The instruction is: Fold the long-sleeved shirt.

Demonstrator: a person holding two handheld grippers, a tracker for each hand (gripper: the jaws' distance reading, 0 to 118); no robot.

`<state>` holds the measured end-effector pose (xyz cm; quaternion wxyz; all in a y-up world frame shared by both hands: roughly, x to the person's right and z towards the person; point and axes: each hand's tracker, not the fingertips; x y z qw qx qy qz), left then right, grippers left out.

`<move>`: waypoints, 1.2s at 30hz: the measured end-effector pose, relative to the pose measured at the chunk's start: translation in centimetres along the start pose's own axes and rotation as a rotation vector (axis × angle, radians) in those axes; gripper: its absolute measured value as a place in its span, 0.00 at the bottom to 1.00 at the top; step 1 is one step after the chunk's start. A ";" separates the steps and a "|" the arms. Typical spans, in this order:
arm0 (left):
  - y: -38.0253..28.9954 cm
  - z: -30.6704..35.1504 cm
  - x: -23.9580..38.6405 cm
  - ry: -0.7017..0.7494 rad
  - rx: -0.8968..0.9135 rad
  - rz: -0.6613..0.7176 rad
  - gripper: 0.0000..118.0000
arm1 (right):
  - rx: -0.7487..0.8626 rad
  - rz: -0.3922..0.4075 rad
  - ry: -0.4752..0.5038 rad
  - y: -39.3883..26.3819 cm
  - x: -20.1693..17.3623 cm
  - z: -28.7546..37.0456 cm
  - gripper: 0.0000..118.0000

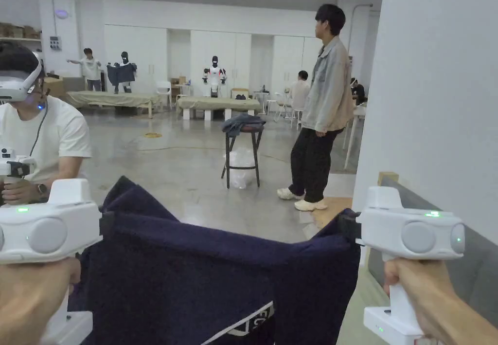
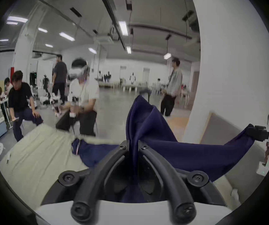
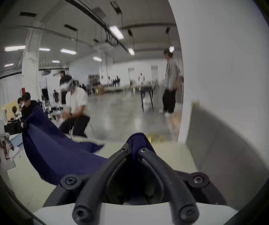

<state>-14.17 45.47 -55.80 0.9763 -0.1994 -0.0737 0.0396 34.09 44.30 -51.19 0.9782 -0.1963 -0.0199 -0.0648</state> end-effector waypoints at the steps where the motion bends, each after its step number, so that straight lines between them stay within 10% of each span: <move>1: -2.9 0.5 -0.2 -0.004 -0.001 0.025 0.12 | -0.046 -0.027 0.001 -2.9 0.4 0.2 0.03; 16: -36.1 18.9 -4.9 -0.032 -0.345 0.206 0.11 | -0.416 -0.163 0.043 -37.7 3.7 19.5 0.03; 27: -42.3 21.9 -5.5 0.001 -0.419 0.229 0.11 | -0.435 -0.251 0.006 -45.8 3.4 22.3 0.04; 29: -41.3 22.0 -5.4 0.010 -0.390 0.217 0.28 | -0.425 -0.242 -0.012 -45.4 3.3 22.7 0.29; 31: -40.3 22.3 -5.2 0.019 -0.378 0.200 0.84 | -0.404 -0.204 -0.101 -44.7 2.9 23.3 0.94; 36: -37.6 25.2 -3.8 0.085 -0.239 0.059 0.93 | -0.228 -0.164 -0.176 -42.2 2.5 26.9 0.99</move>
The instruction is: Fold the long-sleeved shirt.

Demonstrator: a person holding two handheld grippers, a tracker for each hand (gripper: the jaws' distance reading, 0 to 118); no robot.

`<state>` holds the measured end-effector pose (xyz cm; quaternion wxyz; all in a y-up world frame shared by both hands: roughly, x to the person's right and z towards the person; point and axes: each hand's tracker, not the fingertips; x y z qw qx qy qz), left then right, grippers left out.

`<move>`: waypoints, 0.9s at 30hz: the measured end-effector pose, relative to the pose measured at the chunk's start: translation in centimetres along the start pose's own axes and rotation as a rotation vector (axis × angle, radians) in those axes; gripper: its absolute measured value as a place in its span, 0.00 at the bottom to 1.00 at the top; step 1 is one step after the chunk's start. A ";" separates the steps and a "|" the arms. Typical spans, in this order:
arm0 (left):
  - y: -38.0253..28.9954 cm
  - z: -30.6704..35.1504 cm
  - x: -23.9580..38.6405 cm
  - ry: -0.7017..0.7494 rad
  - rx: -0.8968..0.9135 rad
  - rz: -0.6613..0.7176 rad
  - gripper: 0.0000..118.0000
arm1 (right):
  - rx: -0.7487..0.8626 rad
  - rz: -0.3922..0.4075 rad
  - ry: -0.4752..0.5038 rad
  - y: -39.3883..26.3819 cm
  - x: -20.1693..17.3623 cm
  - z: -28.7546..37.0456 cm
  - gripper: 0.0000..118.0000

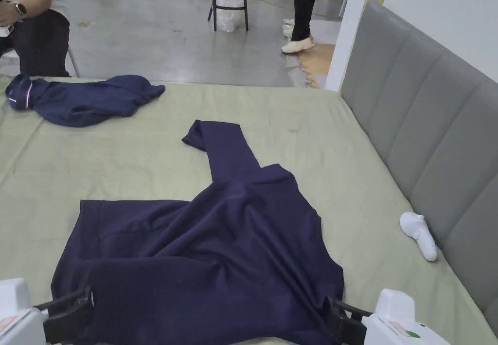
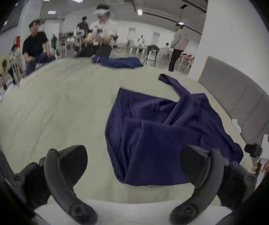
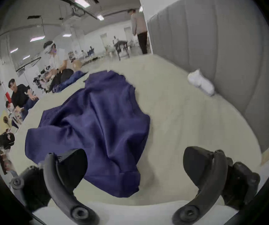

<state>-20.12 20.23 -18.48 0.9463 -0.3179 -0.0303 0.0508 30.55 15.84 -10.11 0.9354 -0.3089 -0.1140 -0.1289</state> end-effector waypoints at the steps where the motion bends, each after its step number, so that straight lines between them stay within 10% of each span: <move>1: 0.4 0.7 0.5 0.019 0.044 -0.009 0.93 | 0.033 0.017 -0.013 0.3 -0.4 0.8 0.99; 4: 1.7 2.3 2.8 0.044 0.106 -0.078 0.91 | 0.110 0.075 0.000 1.3 -2.0 3.0 0.86; 6: 2.2 3.0 3.8 -0.018 0.139 -0.056 0.70 | 0.165 0.118 0.048 1.7 -3.3 4.1 0.42; 8: 2.5 3.3 4.6 -0.041 0.167 -0.063 0.64 | 0.195 0.179 0.022 1.8 -4.7 4.5 0.32; 9: 2.5 3.1 5.0 -0.043 0.159 -0.067 0.26 | 0.203 0.205 0.025 1.7 -5.2 4.5 0.00; 10: 2.5 2.9 5.4 -0.029 0.161 -0.066 0.05 | 0.201 0.204 0.036 1.4 -5.5 4.4 0.00; 15: 2.4 2.5 5.6 -0.071 0.141 -0.045 0.04 | 0.164 0.194 0.079 1.3 -5.7 3.9 0.00; 16: 2.5 2.6 5.3 -0.064 0.139 -0.054 0.04 | 0.153 0.177 0.085 1.4 -5.5 3.8 0.06; 17: 2.6 2.5 5.1 -0.067 0.137 -0.052 0.04 | 0.135 0.141 0.095 1.5 -5.0 3.8 0.32; 18: 2.8 2.2 4.9 -0.074 0.131 -0.048 0.04 | 0.117 0.102 0.097 1.6 -4.5 3.5 0.82; 19: 2.9 2.0 4.9 -0.074 0.127 -0.045 0.04 | 0.087 0.070 0.080 1.7 -4.2 3.4 1.00; 27: 3.0 -1.0 5.4 -0.081 0.069 -0.051 0.04 | -0.116 -0.118 0.045 -2.2 0.4 -1.8 0.99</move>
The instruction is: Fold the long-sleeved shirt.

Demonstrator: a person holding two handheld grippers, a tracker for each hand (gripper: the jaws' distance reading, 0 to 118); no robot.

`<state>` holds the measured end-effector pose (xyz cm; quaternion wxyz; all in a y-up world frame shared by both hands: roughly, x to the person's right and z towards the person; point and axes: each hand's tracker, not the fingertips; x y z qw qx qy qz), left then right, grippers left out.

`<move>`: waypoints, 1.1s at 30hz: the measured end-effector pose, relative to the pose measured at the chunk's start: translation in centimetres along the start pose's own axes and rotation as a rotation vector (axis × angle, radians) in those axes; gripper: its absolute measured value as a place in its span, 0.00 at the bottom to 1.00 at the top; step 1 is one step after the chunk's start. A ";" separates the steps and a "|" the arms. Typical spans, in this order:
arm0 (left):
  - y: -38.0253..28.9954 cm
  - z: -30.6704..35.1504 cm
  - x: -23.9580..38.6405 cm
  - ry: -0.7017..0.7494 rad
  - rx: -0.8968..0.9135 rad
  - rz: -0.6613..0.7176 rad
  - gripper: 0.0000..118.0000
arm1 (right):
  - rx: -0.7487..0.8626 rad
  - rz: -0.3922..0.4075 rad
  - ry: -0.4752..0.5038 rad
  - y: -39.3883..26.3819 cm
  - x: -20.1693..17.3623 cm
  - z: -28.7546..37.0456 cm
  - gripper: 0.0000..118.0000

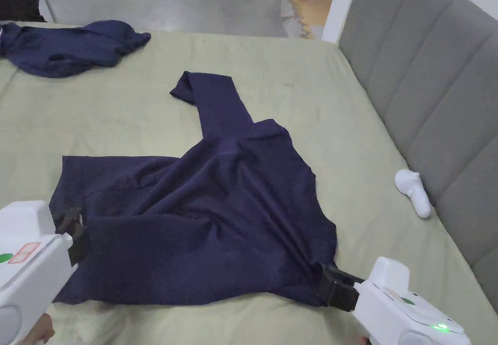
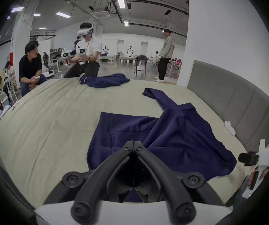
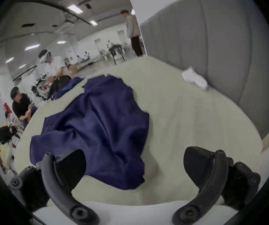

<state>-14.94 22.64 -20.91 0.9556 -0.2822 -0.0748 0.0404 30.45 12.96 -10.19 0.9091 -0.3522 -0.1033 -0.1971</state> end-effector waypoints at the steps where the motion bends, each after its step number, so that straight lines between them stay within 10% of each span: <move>1: -0.1 -0.5 0.2 -0.005 -0.017 0.000 0.04 | -0.030 -0.008 0.014 -0.5 0.3 -0.9 0.99; 3: -0.4 -1.7 0.6 -0.015 -0.044 0.003 0.04 | -0.066 -0.011 0.033 -1.0 0.3 -2.4 0.82; 5: -0.4 -2.6 1.4 -0.033 -0.071 0.006 0.04 | -0.062 0.002 0.077 -1.2 0.2 -3.1 0.14; 6: -0.3 -3.2 1.6 -0.038 -0.081 0.008 0.04 | -0.061 0.007 0.066 -1.2 0.1 -3.3 0.03; 11: 2.1 -8.4 3.3 -0.147 -0.145 -0.027 0.15 | -0.012 0.006 0.096 -0.8 -1.2 -3.0 0.02; 15: 7.3 -15.7 8.2 -0.235 -0.211 -0.126 0.94 | -0.005 0.020 0.117 0.2 0.0 -1.9 0.02; 25: 16.9 -35.6 26.7 -0.474 -0.431 -0.394 0.89 | -0.053 0.058 0.162 1.8 0.3 -3.4 0.02; 33: 17.1 -46.7 32.0 -0.473 -0.633 -0.269 0.73 | -0.082 0.064 0.172 1.7 0.9 -4.5 0.02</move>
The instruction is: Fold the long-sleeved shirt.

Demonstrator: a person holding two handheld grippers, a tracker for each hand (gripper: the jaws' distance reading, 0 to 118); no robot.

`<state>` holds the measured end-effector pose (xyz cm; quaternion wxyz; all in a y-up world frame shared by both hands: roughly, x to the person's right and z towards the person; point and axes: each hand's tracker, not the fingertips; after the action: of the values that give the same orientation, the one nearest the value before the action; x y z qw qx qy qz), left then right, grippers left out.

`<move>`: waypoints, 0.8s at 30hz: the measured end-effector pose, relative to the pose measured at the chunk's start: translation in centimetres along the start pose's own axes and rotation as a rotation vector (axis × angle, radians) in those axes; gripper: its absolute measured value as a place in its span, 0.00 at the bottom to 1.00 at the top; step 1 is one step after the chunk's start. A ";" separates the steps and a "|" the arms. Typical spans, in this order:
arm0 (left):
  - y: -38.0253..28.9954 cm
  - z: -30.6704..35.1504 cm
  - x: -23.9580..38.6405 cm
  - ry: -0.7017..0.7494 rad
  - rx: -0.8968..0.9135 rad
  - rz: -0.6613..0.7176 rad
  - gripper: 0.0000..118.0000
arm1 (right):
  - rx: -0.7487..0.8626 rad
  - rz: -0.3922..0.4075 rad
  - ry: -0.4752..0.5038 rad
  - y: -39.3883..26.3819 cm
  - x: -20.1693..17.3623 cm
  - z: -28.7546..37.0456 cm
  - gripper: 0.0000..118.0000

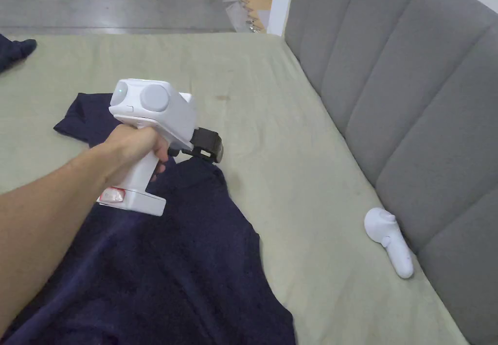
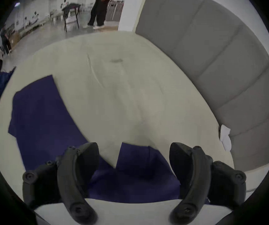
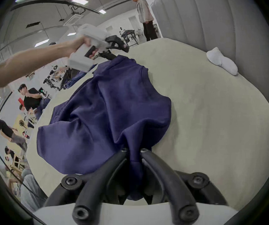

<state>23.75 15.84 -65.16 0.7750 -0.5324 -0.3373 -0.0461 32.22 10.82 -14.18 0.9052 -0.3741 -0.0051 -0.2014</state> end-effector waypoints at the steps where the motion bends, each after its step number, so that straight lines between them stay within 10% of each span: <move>1: 0.2 -0.8 -0.1 0.004 -0.006 0.003 0.69 | -0.002 -0.003 -0.002 0.1 0.1 -0.1 0.02; 4: -0.3 -2.4 0.1 0.052 -0.065 -0.006 0.49 | -0.008 -0.015 0.008 0.2 0.4 -0.4 0.02; 8: -1.8 -2.6 0.6 0.074 -0.045 -0.051 0.47 | -0.011 -0.008 0.012 0.3 0.5 -0.5 0.02; 11: -2.3 -1.4 0.1 0.031 0.000 0.024 0.08 | 0.003 -0.005 0.010 0.4 0.5 -0.2 0.02; 24: -3.9 16.1 -1.3 0.048 0.289 -0.007 0.07 | 0.164 -0.032 0.056 2.4 -0.7 4.6 0.02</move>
<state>13.47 27.56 -59.53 0.8513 -0.4127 -0.3237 -0.0127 33.14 15.74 -12.65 0.9293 -0.2928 -0.0023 -0.2249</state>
